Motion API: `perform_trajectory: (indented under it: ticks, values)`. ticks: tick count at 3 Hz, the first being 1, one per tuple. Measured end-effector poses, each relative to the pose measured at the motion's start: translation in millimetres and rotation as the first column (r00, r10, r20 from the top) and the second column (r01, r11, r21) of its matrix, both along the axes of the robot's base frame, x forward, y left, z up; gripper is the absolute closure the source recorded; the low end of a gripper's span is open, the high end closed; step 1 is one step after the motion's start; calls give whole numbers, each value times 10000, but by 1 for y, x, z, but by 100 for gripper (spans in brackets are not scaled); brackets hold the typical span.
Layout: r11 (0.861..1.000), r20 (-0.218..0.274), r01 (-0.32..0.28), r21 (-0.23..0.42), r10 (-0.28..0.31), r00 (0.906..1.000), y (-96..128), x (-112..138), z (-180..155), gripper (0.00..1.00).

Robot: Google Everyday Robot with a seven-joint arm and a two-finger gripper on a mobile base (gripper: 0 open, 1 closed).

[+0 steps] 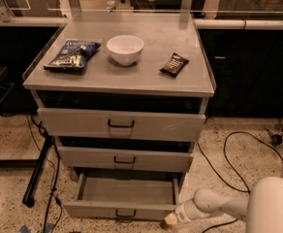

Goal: Close bottom drawer

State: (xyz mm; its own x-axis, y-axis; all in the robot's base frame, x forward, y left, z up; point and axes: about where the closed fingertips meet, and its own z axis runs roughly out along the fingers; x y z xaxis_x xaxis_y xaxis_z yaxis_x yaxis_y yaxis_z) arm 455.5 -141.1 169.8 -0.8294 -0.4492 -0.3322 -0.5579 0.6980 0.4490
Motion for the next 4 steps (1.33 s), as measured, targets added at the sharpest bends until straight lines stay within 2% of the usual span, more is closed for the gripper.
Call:
perform_trajectory:
  ticks: [1, 2, 4]
  values:
    - [9994, 557, 301, -170, -291, 9980, -1, 25, 3, 100]
    - [9977, 1280, 564, -389, -510, 9905, -8, 62, 10, 100]
    - [9924, 2136, 922, -817, -729, 9742, -21, 120, 8, 100]
